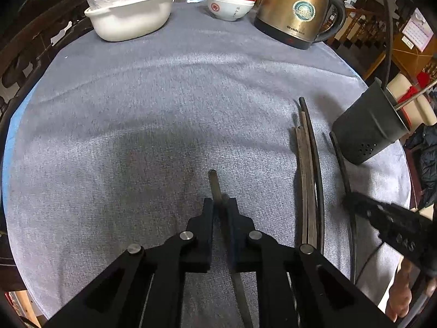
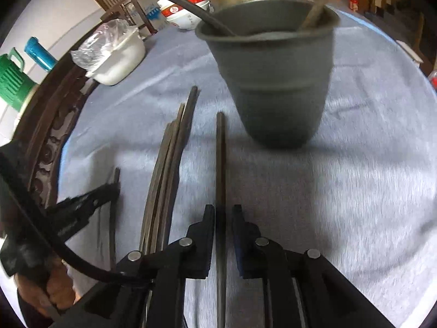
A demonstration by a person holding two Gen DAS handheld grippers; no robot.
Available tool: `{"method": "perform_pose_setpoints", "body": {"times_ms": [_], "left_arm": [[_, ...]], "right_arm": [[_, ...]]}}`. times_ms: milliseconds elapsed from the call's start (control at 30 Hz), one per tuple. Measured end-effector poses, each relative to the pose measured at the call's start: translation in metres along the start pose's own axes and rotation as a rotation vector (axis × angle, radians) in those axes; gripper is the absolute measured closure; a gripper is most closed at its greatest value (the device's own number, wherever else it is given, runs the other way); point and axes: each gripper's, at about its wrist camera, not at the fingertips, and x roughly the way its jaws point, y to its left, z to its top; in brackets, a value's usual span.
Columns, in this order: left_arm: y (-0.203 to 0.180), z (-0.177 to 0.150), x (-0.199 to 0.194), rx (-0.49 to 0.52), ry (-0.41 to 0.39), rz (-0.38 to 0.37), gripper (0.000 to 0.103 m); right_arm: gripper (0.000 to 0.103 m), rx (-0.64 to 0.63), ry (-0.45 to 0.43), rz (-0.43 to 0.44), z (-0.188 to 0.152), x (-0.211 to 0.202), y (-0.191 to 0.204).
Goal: Organize utensils
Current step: 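Grasp another chopstick with the left tool while the right tool grasps one, then carry both chopsticks up over the grey cup and open both tools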
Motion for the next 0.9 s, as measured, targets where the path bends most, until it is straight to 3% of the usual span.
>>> {"method": "perform_pose_setpoints", "body": {"times_ms": [167, 333, 633, 800, 900], "left_arm": [[-0.003, 0.005, 0.004, 0.011, 0.001, 0.006, 0.094], [0.005, 0.009, 0.005, -0.021, -0.005, -0.016, 0.096], [0.013, 0.015, -0.053, -0.06, -0.167, -0.015, 0.098], [-0.001, 0.019, -0.103, -0.046, -0.293, -0.023, 0.098], [-0.012, 0.021, -0.129, -0.032, -0.366, -0.033, 0.098]], "right_arm": [[0.087, -0.023, -0.041, -0.067, 0.012, 0.006, 0.008], [0.096, -0.044, -0.06, -0.083, 0.016, 0.007, 0.01], [0.097, -0.084, -0.253, 0.097, 0.008, -0.057, 0.009], [0.097, -0.099, -0.425, 0.239, -0.004, -0.104, 0.008], [0.097, -0.104, -0.531, 0.273, -0.011, -0.131, 0.007]]}}
